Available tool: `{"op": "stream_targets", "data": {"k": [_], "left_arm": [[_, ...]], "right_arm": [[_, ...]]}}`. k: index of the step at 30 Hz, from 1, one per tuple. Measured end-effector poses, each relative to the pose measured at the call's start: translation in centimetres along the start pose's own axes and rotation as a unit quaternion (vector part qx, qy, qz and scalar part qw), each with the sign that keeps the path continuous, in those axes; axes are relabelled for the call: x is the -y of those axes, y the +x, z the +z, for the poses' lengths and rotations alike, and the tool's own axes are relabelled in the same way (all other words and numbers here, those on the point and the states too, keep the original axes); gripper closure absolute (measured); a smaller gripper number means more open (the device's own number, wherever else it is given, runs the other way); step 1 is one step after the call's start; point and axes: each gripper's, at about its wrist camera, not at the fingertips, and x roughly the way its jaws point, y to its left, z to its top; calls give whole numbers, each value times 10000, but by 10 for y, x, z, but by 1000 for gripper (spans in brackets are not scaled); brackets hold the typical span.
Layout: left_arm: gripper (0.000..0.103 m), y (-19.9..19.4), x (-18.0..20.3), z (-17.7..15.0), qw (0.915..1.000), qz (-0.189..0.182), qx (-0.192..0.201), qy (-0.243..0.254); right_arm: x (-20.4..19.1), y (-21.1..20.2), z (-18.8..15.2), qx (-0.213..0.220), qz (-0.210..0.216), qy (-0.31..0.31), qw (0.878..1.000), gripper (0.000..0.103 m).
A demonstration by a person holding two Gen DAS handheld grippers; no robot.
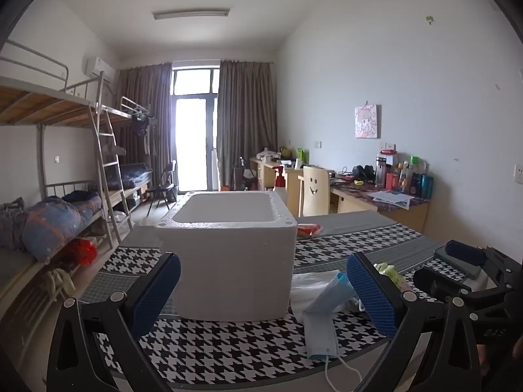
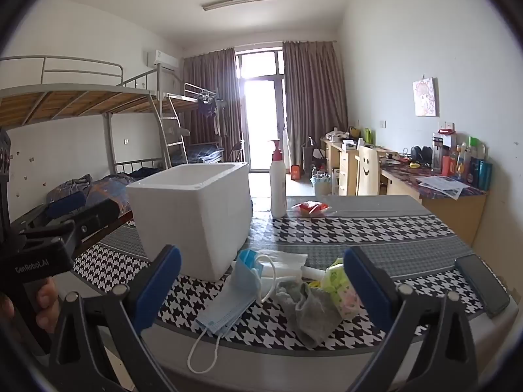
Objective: Organize soft objects
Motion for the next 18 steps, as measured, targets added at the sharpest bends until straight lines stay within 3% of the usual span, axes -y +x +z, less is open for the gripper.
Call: {"op": "stream_targets", "data": {"k": [18], "left_arm": [[1,0,7,1,9999,33,-94,124]], "right_arm": [[4,1,3,-14,-2,37,10000,2]]}}
